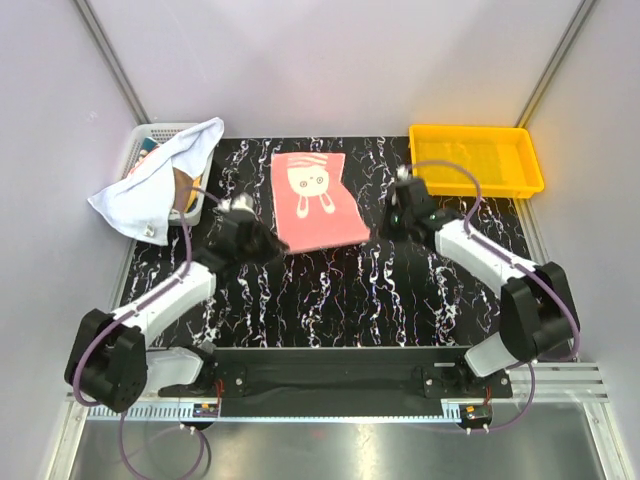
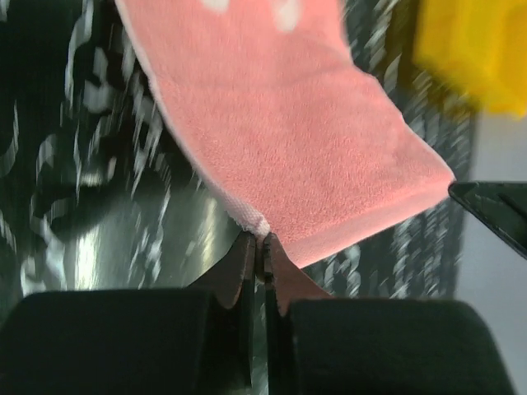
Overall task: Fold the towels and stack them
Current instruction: Flatten out the crumpled towel, then fold the towel
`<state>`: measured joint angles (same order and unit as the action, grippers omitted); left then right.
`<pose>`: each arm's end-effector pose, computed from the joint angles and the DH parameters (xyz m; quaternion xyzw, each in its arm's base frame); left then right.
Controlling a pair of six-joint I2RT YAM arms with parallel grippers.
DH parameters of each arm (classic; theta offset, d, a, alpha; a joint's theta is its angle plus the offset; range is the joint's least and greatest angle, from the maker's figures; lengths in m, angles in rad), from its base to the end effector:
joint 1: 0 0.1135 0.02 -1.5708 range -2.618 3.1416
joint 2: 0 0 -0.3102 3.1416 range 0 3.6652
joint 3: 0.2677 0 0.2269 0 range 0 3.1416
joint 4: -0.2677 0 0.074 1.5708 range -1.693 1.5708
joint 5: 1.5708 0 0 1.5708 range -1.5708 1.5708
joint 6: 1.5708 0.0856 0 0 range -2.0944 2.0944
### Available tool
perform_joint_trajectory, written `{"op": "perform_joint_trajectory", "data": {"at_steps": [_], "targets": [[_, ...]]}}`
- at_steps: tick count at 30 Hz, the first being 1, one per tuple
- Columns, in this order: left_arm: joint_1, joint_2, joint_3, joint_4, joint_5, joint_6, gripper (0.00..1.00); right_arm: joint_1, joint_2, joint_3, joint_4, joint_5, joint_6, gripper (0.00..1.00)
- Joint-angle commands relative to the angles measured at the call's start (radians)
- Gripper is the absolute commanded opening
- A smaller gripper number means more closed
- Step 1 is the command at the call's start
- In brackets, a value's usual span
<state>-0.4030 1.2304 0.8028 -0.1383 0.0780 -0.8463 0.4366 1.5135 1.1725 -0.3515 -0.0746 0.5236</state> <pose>0.2503 -0.1140 0.2843 -0.1742 0.8584 -0.3091 0.3704 0.3155 0.1543 0.3048 0.0235 0.9043 0.2262 0.3613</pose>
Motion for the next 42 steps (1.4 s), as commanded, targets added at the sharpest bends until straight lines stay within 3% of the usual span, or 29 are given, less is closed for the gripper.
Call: {"op": "perform_joint_trajectory", "data": {"at_steps": [1, 5, 19, 22, 24, 25, 26, 27, 28, 29, 30, 32, 36, 37, 42], "targets": [[-0.077, -0.077, -0.152, 0.094, -0.111, -0.102, 0.0, 0.034, -0.062, -0.217, 0.1, -0.06, 0.108, 0.0], [-0.172, -0.098, -0.321, 0.105, -0.136, -0.175, 0.0, 0.079, -0.104, -0.367, 0.128, -0.057, 0.17, 0.0], [-0.278, -0.377, -0.445, -0.22, -0.173, -0.369, 0.0, 0.247, -0.279, -0.574, 0.031, -0.002, 0.325, 0.0], [-0.28, -0.408, -0.453, -0.251, -0.15, -0.364, 0.06, 0.255, -0.314, -0.602, 0.005, -0.001, 0.332, 0.0], [-0.28, -0.413, -0.438, -0.28, -0.147, -0.347, 0.16, 0.257, -0.334, -0.6, -0.021, -0.01, 0.323, 0.04], [-0.281, -0.416, -0.43, -0.291, -0.138, -0.34, 0.22, 0.258, -0.345, -0.596, -0.027, -0.017, 0.32, 0.08], [-0.281, -0.416, -0.407, -0.316, -0.135, -0.329, 0.28, 0.261, -0.366, -0.593, -0.046, -0.024, 0.316, 0.2], [-0.281, -0.416, -0.39, -0.331, -0.132, -0.303, 0.4, 0.261, -0.378, -0.577, -0.062, -0.018, 0.306, 0.27], [-0.281, -0.42, -0.372, -0.349, -0.127, -0.289, 0.43, 0.261, -0.391, -0.565, -0.082, -0.005, 0.299, 0.33], [-0.281, -0.425, -0.332, -0.389, -0.127, -0.26, 0.46, 0.26, -0.41, -0.547, -0.127, 0.012, 0.279, 0.46], [-0.281, -0.428, -0.311, -0.403, -0.127, -0.246, 0.54, 0.261, -0.414, -0.5, -0.142, 0.05, 0.27, 0.51], [-0.272, -0.428, -0.222, -0.432, -0.156, -0.183, 0.58, 0.257, -0.391, -0.44, -0.159, 0.094, 0.207, 0.57], [-0.111, -0.286, -0.034, -0.359, -0.152, -0.01, 0.61, 0.133, -0.184, -0.15, -0.129, 0.076, 0.075, 0.53], [-0.017, -0.237, 0.005, -0.3, -0.146, 0.019, 0.59, 0.081, -0.132, -0.093, -0.119, 0.076, 0.052, 0.52], [0.116, 0.186, 0.298, -0.167, -0.129, 0.148, 0.56, -0.044, 0.275, 0.339, -0.093, 0.03, -0.051, 0.45]]}}
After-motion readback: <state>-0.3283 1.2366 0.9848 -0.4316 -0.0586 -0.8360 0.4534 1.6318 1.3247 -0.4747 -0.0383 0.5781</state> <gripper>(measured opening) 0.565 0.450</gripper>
